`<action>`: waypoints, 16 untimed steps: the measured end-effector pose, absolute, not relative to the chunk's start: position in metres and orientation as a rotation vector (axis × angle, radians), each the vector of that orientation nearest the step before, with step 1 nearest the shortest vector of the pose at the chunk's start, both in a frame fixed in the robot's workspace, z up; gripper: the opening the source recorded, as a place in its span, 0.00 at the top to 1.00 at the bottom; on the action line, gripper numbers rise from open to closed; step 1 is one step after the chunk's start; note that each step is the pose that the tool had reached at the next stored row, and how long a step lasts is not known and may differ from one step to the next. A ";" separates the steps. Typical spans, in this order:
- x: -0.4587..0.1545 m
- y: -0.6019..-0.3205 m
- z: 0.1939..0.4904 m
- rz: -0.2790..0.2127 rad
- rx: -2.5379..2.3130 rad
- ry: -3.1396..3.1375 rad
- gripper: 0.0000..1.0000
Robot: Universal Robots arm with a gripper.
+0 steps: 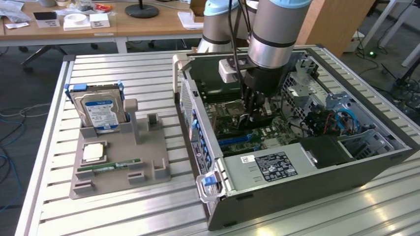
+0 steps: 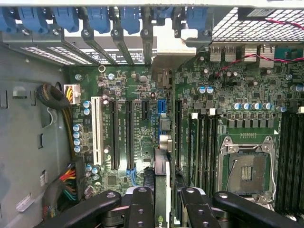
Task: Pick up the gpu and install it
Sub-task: 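Insert the gpu into the slot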
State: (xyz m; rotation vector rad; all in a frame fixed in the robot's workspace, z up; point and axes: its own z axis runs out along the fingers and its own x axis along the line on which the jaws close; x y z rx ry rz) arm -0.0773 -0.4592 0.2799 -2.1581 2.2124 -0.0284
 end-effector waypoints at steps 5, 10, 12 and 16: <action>-0.077 -0.459 0.280 -0.029 -2.160 2.215 0.74; -0.077 -0.459 0.279 -0.038 -2.175 2.229 0.74; -0.076 -0.459 0.278 -0.037 -2.175 2.229 0.74; -0.076 -0.459 0.278 -0.034 -2.176 2.231 0.74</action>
